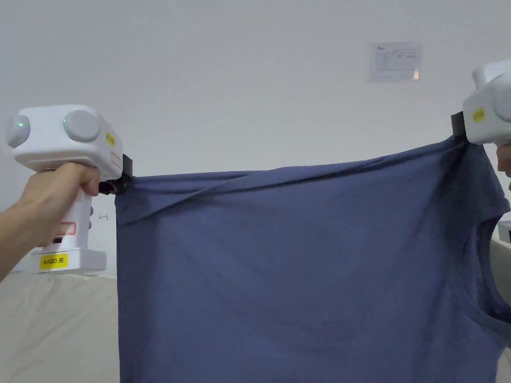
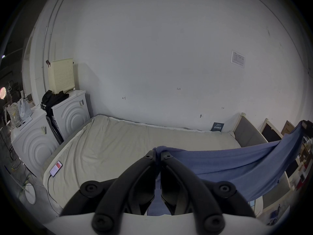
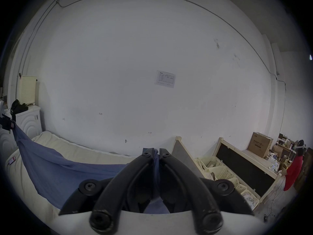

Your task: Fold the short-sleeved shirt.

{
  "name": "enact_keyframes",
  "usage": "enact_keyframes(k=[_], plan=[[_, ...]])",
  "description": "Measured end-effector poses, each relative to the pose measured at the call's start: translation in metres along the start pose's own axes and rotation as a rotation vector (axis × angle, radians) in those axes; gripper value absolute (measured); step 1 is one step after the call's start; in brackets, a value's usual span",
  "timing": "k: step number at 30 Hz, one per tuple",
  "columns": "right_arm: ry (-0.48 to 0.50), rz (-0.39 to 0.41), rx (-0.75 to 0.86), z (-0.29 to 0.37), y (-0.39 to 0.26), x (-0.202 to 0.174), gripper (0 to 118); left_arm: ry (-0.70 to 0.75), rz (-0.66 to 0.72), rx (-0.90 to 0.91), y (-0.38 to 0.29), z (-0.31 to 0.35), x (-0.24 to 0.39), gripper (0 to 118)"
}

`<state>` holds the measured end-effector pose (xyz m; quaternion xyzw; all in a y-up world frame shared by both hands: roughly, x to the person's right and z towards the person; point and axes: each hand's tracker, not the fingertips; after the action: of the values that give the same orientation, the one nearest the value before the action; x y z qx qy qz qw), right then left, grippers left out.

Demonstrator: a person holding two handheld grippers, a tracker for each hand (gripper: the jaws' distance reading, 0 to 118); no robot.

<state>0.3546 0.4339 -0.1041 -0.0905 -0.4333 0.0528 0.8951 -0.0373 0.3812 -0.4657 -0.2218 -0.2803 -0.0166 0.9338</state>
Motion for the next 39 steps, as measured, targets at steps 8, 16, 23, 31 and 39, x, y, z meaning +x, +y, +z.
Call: enact_keyframes(k=[8, 16, 23, 31, 39], plan=[[-0.026, 0.018, 0.008, -0.063, 0.021, -0.013, 4, 0.003, 0.029, 0.061, 0.041, -0.065, 0.008, 4], [-0.031, 0.075, -0.008, -0.136, 0.021, -0.045, 4, 0.030, 0.039, 0.076, 0.055, -0.139, 0.010, 4], [-0.031, 0.092, -0.027, -0.202, 0.004, -0.085, 4, 0.061, 0.020, 0.060, 0.053, -0.208, 0.007, 4], [-0.024, 0.132, -0.070, -0.249, -0.035, -0.129, 4, 0.113, 0.069, 0.016, 0.011, -0.277, -0.013, 4], [0.044, 0.098, -0.226, -0.258, -0.146, -0.153, 4, 0.108, 0.056, -0.200, -0.103, -0.327, -0.023, 4]])
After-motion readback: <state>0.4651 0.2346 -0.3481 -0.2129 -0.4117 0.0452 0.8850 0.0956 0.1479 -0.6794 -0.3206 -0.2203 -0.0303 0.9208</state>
